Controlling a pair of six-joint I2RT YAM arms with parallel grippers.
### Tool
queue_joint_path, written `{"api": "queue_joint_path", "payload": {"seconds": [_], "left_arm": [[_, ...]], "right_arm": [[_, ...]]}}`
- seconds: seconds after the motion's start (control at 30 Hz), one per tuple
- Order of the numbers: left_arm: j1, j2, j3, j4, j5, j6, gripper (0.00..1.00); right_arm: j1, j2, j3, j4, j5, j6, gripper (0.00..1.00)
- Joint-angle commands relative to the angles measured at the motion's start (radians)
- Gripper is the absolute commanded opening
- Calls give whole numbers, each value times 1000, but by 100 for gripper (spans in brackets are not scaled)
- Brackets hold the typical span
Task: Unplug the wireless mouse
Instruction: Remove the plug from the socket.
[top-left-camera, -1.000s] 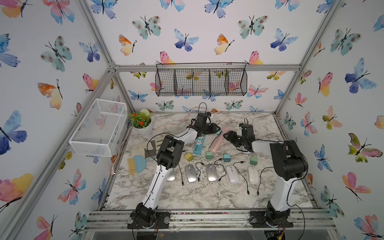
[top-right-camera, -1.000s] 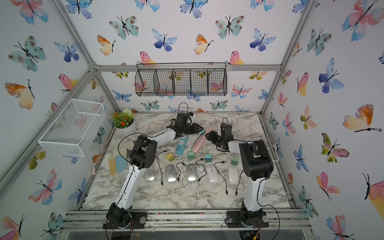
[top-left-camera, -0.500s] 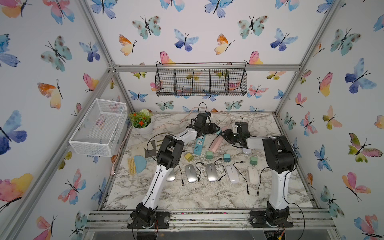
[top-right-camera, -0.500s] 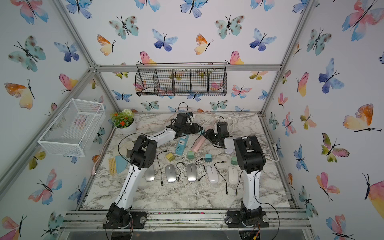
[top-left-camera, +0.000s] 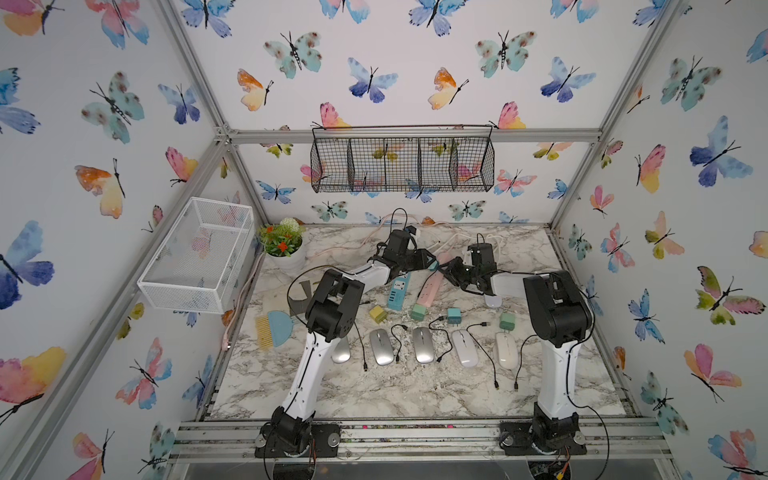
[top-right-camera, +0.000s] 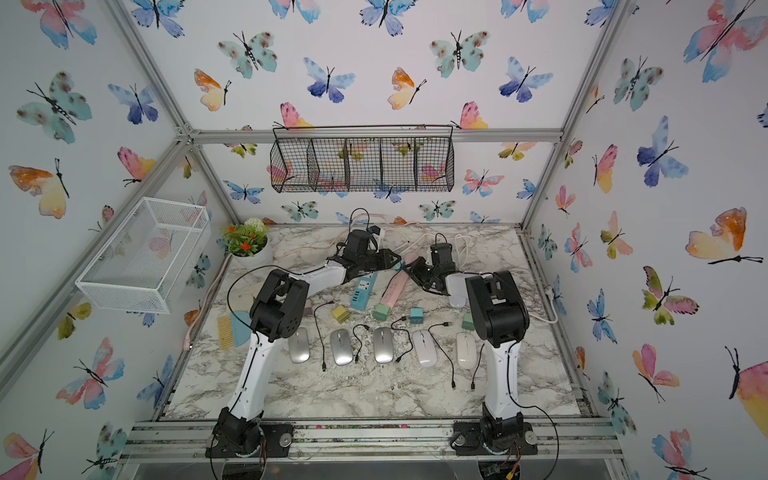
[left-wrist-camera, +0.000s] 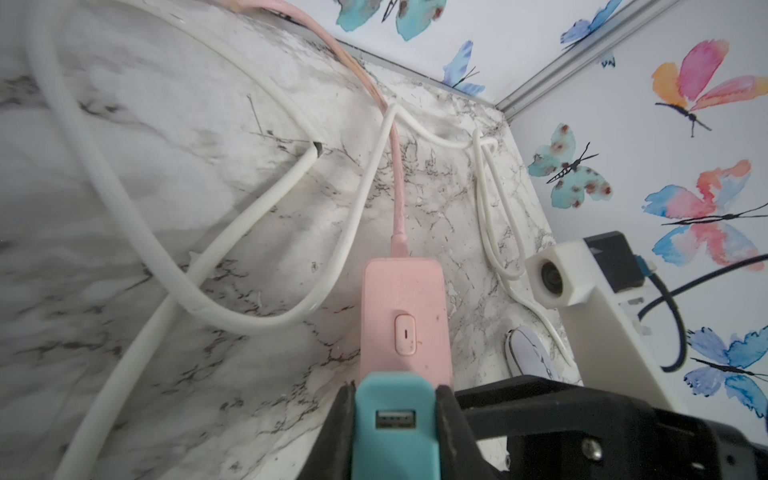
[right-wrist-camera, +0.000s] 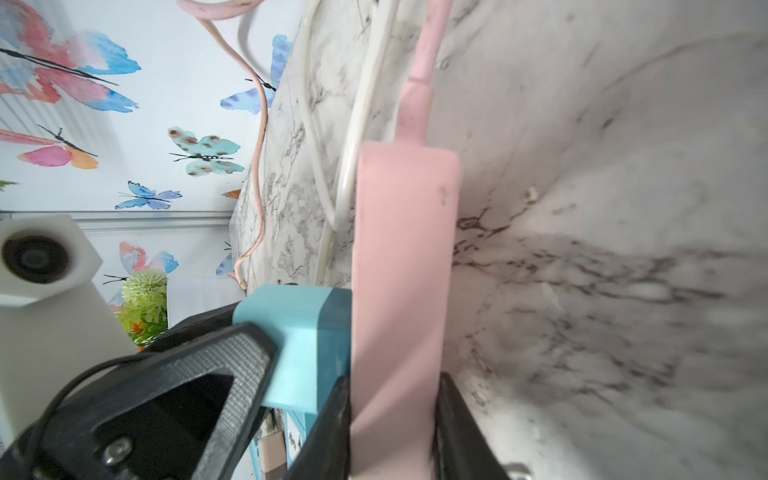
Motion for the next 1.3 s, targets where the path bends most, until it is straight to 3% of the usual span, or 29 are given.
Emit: {"api": "queue_joint_path", "payload": {"seconds": [0.0, 0.2, 0.3, 0.43, 0.5, 0.6, 0.77, 0.9, 1.1, 1.27], "left_arm": [[13, -119, -29, 219, 58, -95, 0], [-63, -168, -3, -2, -171, 171, 0], [-55, -161, -17, 15, -118, 93, 0], [9, -154, -109, 241, 22, -148, 0], [9, -165, -89, 179, -9, -90, 0], [-37, -210, -44, 0, -175, 102, 0], [-43, -259, -96, 24, -216, 111, 0], [-98, -307, -102, -48, -398, 241, 0], [-88, -384, -169, -10, -322, 197, 0], [-89, -565, -283, 23, -314, 178, 0]], "right_arm": [[-9, 57, 6, -59, 52, -37, 13], [-9, 77, 20, -72, 32, -51, 11], [-9, 82, 26, -71, 22, -61, 10], [-8, 86, 28, -77, 13, -78, 7], [-9, 86, 26, -77, 12, -79, 7], [-9, 91, 27, -75, 5, -82, 7], [-9, 102, 35, -81, 1, -88, 7], [-9, 120, 55, -99, -19, -116, 7], [-9, 144, 91, -110, -53, -175, 9], [-8, 204, 136, -11, -204, -148, 10]]}}
